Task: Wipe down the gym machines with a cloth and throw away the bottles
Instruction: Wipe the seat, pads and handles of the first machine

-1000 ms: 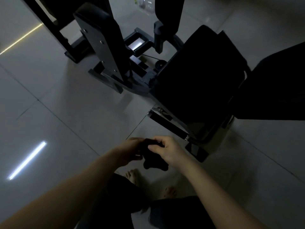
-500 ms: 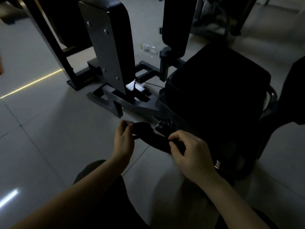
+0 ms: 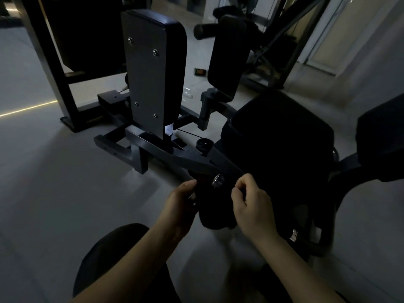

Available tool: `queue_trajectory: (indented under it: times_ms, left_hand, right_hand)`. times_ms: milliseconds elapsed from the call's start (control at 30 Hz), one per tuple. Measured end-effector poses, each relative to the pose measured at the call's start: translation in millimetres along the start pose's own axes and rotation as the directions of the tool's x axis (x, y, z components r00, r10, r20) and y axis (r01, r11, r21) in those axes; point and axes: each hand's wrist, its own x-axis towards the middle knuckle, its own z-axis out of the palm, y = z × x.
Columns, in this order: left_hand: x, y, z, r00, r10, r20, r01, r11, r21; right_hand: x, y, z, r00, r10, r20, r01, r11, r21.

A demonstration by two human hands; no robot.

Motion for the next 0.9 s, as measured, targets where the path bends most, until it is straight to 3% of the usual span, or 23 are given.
queue_trajectory:
  times_ms: [100, 233, 467, 700, 900]
  left_hand:
    - [12.5, 1.4, -8.4, 0.995, 0.013, 0.096, -0.008, 0.998, -0.062]
    - [24.4, 12.6, -12.0, 0.963, 0.024, 0.267, -0.022, 1.0, -0.01]
    - [11.3, -1.7, 24.2, 0.954, -0.136, 0.268, 0.132, 0.991, 0.033]
    - [2.3, 1.3, 12.4, 0.946, -0.172, 0.275, 0.213, 0.969, -0.128]
    - [17.2, 20.7, 29.7, 0.939, -0.174, 0.298, 0.186, 0.982, -0.012]
  right_hand:
    - [5.5, -0.3, 3.1, 0.998, 0.044, -0.036, -0.043, 0.999, 0.028]
    - [13.8, -7.1, 14.9, 0.995, 0.081, -0.062, -0.09, 0.984, -0.156]
    - [14.3, -9.8, 27.3, 0.99, 0.023, -0.142, -0.077, 0.919, -0.386]
    - [13.3, -9.2, 28.0, 0.988, 0.007, -0.153, -0.071, 0.906, -0.417]
    - [12.3, -11.1, 28.2, 0.988, -0.004, -0.155, -0.063, 0.905, -0.42]
